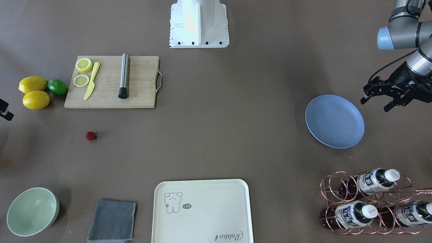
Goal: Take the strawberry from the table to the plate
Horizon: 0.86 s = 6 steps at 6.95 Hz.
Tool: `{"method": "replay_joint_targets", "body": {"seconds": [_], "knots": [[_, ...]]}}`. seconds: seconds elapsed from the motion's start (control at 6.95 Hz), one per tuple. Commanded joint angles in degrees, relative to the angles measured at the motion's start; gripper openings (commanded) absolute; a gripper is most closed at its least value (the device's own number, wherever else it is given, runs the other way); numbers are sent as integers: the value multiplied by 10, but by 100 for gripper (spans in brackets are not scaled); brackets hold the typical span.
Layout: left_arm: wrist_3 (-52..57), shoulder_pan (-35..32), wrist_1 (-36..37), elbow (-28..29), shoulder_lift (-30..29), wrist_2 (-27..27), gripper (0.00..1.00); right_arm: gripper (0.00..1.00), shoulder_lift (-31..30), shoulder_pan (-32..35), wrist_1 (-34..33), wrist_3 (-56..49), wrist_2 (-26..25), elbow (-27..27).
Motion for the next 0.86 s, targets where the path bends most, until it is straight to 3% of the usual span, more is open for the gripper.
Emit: {"method": "replay_joint_targets", "body": {"seconds": [0.0, 0.29, 0.43, 0.72], "knots": [[-31, 35, -73, 64, -8, 41, 98, 100, 4, -15, 3, 38, -12, 11], [-46, 63, -73, 69, -19, 60, 97, 100, 2, -20, 4, 52, -13, 21], [-46, 63, -73, 73, -22, 60, 87, 100, 0, -20, 4, 51, -13, 23], [-44, 63, -76, 94, -38, 60, 81, 100, 0, -20, 3, 52, -13, 25]]}}
